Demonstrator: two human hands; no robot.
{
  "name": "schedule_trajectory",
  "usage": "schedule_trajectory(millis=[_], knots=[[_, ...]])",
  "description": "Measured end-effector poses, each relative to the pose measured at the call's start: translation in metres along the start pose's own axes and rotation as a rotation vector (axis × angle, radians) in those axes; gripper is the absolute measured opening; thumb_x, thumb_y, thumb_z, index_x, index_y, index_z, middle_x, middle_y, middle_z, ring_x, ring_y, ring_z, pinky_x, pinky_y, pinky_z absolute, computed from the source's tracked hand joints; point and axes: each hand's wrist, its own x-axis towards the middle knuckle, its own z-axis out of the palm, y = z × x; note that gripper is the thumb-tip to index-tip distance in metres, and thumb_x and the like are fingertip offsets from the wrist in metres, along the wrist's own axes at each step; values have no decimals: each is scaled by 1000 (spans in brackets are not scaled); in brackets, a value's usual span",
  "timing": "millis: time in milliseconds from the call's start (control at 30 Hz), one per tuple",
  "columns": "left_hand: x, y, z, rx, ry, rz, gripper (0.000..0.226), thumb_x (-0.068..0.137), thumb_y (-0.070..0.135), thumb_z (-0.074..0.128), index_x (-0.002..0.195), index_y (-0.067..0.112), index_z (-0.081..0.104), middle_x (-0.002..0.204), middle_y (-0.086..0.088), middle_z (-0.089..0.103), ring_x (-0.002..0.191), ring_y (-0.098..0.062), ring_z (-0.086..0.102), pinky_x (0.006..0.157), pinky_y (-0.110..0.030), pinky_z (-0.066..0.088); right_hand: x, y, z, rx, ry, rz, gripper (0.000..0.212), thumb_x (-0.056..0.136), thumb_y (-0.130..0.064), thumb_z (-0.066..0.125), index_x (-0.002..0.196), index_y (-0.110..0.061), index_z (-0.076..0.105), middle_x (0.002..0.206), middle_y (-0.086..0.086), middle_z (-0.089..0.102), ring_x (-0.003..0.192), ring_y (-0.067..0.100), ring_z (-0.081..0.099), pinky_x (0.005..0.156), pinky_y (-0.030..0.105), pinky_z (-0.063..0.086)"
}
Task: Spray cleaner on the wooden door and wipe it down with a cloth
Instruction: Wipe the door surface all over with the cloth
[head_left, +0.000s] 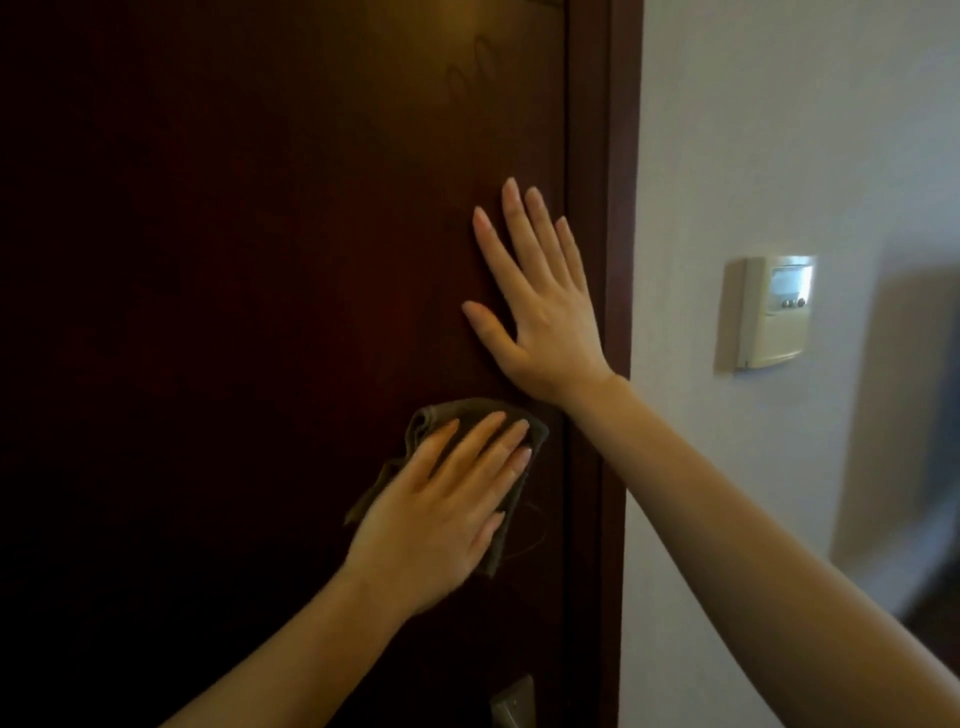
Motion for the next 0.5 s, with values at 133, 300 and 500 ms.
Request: schedule_trajectory(millis=[133, 300, 500], knots=[[-9, 21, 13, 33, -38, 121, 58, 89, 35, 22, 140, 12, 36, 149, -9, 19, 139, -25, 17, 113, -43, -4, -5, -5, 5, -7, 36, 30, 58, 96, -39, 36, 146, -10, 28, 153, 19, 21, 143, 31, 11, 117, 44, 6], [-7, 16, 8, 61, -61, 131, 62, 86, 42, 38, 140, 12, 34, 149, -8, 19, 139, -23, 15, 112, -42, -3, -8, -8, 5, 13, 79, 54, 55, 96, -35, 40, 143, -8, 34, 151, 20, 27, 142, 32, 17, 117, 42, 10], [-12, 22, 13, 57, -80, 145, 62, 88, 43, 43, 141, 13, 32, 149, -8, 15, 142, -24, 12, 113, -44, -4, -10, -9, 6, 7, 61, 68, 55, 96, -36, 38, 144, -10, 32, 152, 18, 25, 142, 31, 15, 117, 40, 7]])
